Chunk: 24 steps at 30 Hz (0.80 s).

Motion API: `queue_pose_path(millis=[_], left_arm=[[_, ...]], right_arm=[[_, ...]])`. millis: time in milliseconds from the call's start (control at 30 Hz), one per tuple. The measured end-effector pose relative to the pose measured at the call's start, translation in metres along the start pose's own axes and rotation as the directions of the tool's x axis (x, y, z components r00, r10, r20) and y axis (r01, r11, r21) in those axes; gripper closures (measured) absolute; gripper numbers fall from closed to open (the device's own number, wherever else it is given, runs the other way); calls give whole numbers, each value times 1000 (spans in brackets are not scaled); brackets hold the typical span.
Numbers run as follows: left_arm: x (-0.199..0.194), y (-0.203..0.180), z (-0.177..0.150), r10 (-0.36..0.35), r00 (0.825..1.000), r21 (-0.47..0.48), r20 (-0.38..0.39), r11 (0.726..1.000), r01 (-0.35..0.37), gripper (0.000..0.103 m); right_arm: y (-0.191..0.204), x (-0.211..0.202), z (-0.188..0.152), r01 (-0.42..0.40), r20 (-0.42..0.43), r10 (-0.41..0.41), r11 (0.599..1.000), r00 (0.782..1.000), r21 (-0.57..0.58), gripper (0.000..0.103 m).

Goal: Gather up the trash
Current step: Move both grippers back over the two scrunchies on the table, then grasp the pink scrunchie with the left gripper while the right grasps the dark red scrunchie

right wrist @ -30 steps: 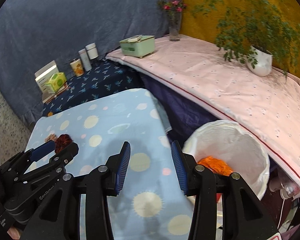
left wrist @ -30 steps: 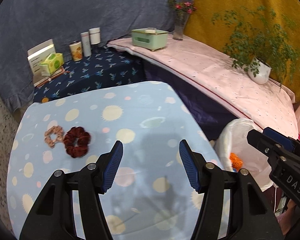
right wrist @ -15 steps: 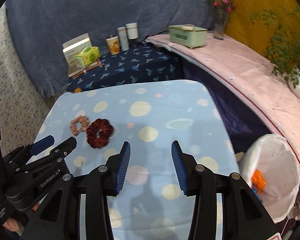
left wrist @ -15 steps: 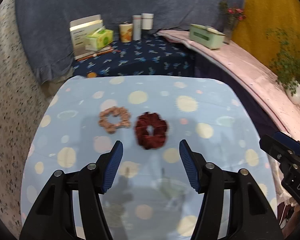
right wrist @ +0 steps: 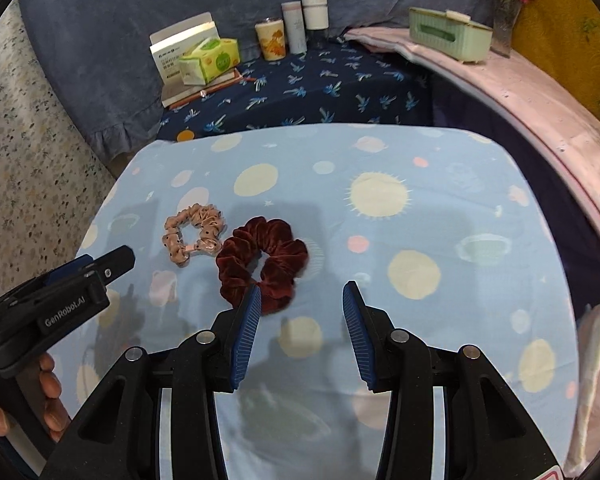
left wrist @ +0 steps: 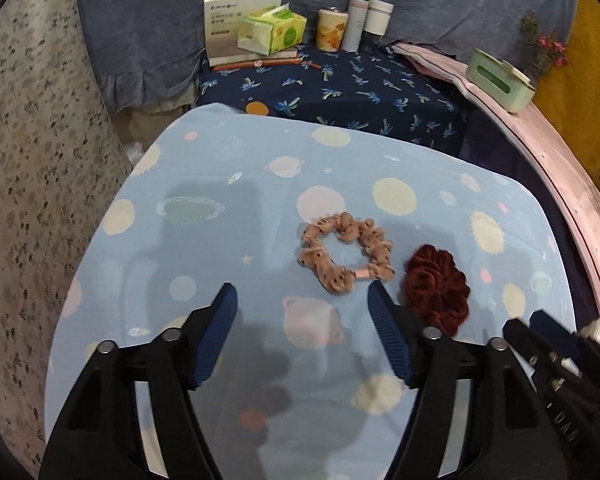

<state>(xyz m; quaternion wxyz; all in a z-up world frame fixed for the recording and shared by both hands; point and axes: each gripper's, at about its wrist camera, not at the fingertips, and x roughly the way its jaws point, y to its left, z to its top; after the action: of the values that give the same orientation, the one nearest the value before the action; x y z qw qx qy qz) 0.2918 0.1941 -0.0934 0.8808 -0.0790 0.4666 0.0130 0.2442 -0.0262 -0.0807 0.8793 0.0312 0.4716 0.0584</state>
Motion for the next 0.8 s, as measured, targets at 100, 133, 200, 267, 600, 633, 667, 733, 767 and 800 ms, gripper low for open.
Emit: queue_pose_path(millis=[100,133,200,267,600,633,667,733,767,800], left_arm=[[23,3,9,-18,999,-23,-31,1000,17,38],[31,3,12,-22,999,-24,-40,999,21,38],[44,1,16,-27,998,-24,-51,999,26,38],[56,-1,19,-30,997,-22,-66,999,29,38],[80,-11,16,-34,997,38,-75,999,37,92],[79,-12,16,-39,996,38,-77,998,42,93],[78,-14,16,-45,996,41,-78,998,48,95],[73,-19,15,-52,996,54,-76,997,56,96],[70,-21,15,-54,996,60,-70,997,58,97],[65,-24,15,-54,997,68,-62,996,58,97]], right_arm=[[7,23,5,4,-23,-4,1000,1000,-2,61],[8,30,7,6,-29,-6,1000,1000,0,61],[10,44,9,7,-41,-6,1000,999,9,61],[9,57,11,13,-57,-12,1000,998,18,61],[14,84,10,20,-70,-21,1000,997,-16,76],[14,84,10,11,-73,-12,1000,997,-17,81],[15,84,11,4,-78,-5,1000,997,-15,84],[13,82,11,0,-80,-1,1000,997,-10,86],[13,80,11,-2,-77,1,1000,997,-6,87],[12,77,11,-2,-71,2,1000,997,-1,87]])
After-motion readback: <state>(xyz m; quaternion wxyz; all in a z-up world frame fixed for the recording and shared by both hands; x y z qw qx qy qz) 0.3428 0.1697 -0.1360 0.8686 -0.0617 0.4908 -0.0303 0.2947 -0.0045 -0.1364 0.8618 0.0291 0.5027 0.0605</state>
